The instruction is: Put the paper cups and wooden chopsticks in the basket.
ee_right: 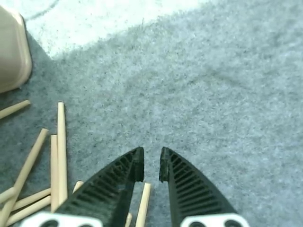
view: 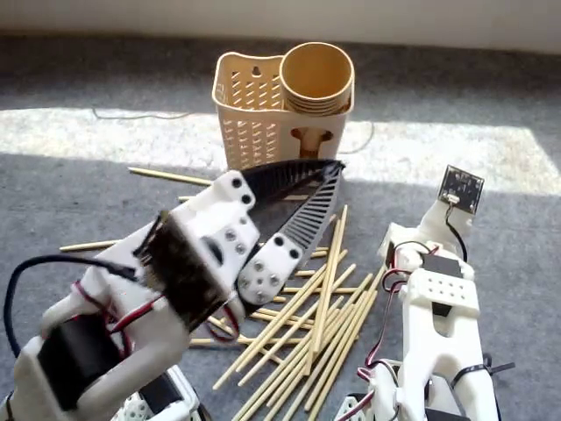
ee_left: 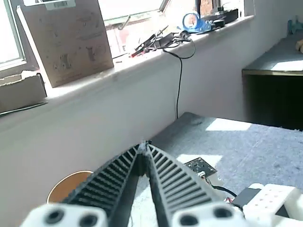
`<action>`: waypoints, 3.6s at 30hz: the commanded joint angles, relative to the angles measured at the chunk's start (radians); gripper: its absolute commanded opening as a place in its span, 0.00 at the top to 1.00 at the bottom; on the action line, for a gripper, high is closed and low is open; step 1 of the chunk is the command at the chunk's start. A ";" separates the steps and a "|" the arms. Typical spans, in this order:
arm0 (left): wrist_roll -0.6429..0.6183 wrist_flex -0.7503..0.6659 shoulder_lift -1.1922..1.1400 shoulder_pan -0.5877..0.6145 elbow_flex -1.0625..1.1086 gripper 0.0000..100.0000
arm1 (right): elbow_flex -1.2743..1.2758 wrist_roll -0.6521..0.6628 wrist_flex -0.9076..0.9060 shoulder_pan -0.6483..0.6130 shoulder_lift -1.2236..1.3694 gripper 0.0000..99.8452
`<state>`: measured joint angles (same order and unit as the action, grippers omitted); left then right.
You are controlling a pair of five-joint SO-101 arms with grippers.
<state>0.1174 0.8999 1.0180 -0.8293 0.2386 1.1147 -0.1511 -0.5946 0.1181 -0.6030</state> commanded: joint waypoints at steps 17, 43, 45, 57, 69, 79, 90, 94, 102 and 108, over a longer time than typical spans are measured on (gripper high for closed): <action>-0.011 0.005 0.423 -0.018 0.153 0.99 | -0.002 -0.002 0.027 -0.013 -0.030 0.93; -0.181 0.026 0.498 0.756 0.533 0.99 | -0.004 -0.002 0.027 -0.013 -0.030 0.93; -0.181 0.026 0.498 0.803 0.596 0.99 | -0.004 -0.002 0.025 -0.013 -0.030 0.93; -0.181 0.026 0.498 1.009 1.010 0.99 | -0.030 -0.002 -0.120 -0.091 -0.030 0.93; -0.083 -0.051 0.498 1.038 1.302 0.99 | -0.082 -0.003 -0.127 -0.110 0.081 0.93; -0.083 -0.106 0.498 1.035 1.334 0.99 | -0.265 -0.008 -0.268 -0.110 0.326 0.93; -0.081 -0.107 0.498 1.033 1.334 0.99 | -0.291 -0.006 -0.386 -0.114 0.260 0.93; -0.081 -0.107 0.498 1.033 1.334 0.99 | -0.283 -0.009 -0.378 -0.139 0.262 0.93; -0.081 -0.104 0.498 1.033 1.334 0.99 | -0.344 -0.011 -0.386 -0.131 0.423 0.93; -0.081 -0.104 0.498 1.033 1.336 0.99 | -0.386 -0.011 -0.386 -0.094 0.461 0.93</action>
<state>0.0253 0.8109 1.5075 0.1956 1.5781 0.7679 -0.1511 -0.9720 -0.0015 -0.1427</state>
